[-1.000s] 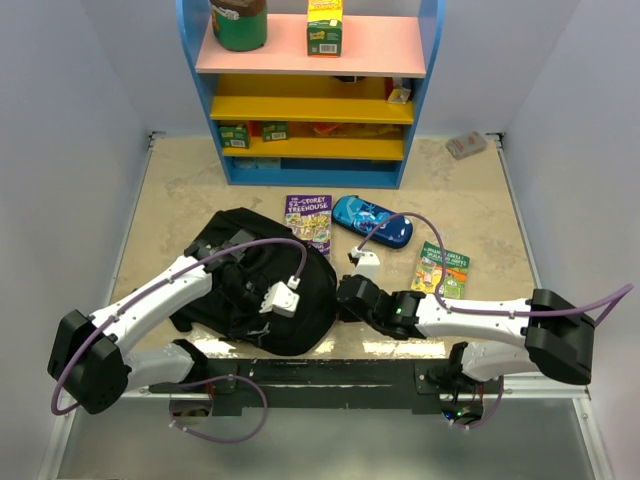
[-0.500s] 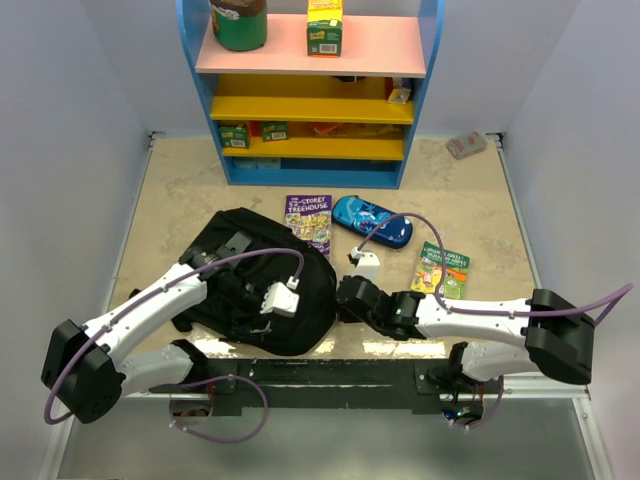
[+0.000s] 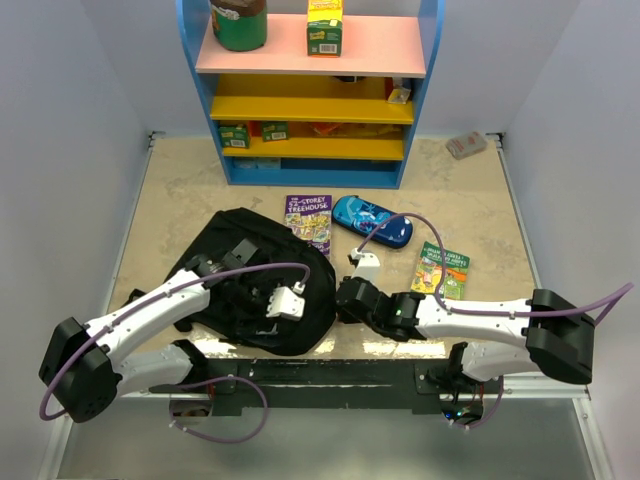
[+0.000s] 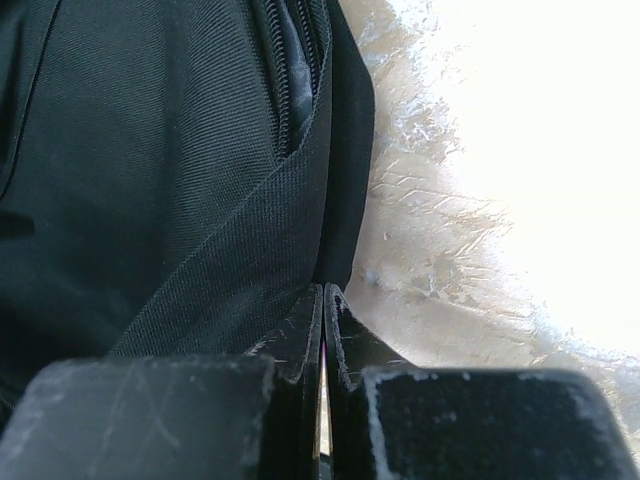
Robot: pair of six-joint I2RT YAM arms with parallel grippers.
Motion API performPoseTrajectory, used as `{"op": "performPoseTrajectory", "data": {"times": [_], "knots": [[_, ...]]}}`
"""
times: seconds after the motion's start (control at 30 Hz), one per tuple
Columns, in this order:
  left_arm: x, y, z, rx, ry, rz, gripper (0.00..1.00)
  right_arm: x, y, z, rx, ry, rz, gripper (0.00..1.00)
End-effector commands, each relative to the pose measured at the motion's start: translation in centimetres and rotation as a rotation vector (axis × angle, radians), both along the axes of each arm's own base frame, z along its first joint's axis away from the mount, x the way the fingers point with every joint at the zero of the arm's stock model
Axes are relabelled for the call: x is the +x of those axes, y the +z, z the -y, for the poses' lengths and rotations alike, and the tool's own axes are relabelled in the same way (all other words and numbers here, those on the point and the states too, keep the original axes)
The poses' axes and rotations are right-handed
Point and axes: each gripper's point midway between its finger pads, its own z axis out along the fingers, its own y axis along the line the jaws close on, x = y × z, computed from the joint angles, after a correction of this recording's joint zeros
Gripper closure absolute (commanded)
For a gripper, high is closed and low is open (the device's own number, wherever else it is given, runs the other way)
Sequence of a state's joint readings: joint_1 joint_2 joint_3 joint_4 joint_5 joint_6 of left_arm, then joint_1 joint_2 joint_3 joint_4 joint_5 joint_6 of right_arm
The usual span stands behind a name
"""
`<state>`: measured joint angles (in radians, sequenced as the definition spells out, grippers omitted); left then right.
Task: Pack the student bag
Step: Unzip the student bag at the center of the board.
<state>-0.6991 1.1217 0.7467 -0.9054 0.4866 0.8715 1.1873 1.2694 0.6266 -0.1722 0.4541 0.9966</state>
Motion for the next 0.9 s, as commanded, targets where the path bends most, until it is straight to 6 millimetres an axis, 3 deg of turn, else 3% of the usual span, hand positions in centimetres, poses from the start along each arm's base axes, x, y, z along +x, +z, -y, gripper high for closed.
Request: {"op": "performPoseTrajectory", "data": {"times": [0.0,0.2,0.3,0.43,0.5,0.57,0.63,0.7,0.73,0.87], "knots": [[2.0,1.0,0.7,-0.027,0.051,0.086,0.22,0.4,1.8,-0.7,0.050,-0.031,0.025,1.00],[2.3,-0.9,-0.7,0.034,0.083,0.114,0.24,0.3,1.8,-0.8,0.053,-0.028,0.028,1.00],[1.1,-2.0,-0.9,0.042,0.071,0.067,0.30,0.4,1.9,-0.8,0.057,-0.030,0.030,1.00],[-0.9,-2.0,0.0,0.019,0.016,-0.011,0.42,0.4,2.1,-0.8,0.055,-0.031,0.031,1.00],[-2.0,-1.9,0.5,0.003,-0.023,-0.038,0.52,0.5,2.3,-0.8,0.055,-0.035,0.036,1.00],[-2.0,-1.9,0.7,-0.001,-0.028,-0.042,0.75,0.5,2.4,-0.8,0.056,-0.035,0.036,1.00],[-1.6,-1.9,0.9,0.009,-0.016,-0.035,0.93,0.6,2.5,-0.9,0.058,-0.037,0.038,1.00],[-0.4,-1.9,1.1,0.019,0.018,0.006,1.00,0.5,2.8,-0.9,0.062,-0.034,0.040,1.00],[0.1,-2.1,1.0,0.035,0.066,0.008,1.00,0.6,2.7,-0.8,0.059,-0.034,0.041,1.00],[6.5,-1.5,-0.8,0.137,0.314,0.277,1.00,0.6,2.9,-0.8,0.055,-0.032,0.048,1.00]]}}
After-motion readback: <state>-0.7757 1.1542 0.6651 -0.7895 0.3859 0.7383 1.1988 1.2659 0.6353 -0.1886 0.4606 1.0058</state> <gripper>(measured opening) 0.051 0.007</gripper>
